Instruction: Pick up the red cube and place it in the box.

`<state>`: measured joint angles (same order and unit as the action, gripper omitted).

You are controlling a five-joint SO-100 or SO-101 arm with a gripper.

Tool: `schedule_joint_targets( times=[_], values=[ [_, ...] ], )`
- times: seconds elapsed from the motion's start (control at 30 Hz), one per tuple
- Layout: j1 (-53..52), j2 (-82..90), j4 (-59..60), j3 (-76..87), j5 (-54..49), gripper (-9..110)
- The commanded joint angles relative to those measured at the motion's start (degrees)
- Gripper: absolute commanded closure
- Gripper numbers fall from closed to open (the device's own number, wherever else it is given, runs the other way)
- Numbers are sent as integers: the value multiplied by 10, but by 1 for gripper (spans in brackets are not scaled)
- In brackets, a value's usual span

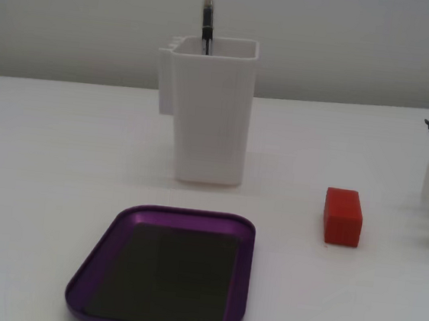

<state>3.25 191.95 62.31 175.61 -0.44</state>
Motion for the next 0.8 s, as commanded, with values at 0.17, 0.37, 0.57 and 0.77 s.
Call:
schedule_joint_targets(
  times=[0.17,0.37,0.57,0.77],
  values=[
    [-4,37,-2,5,2,101],
    [-4,37,-2,5,2,101],
    [-4,37,-2,5,2,101],
    [-10,37,-3,5,-4,101]
  ],
)
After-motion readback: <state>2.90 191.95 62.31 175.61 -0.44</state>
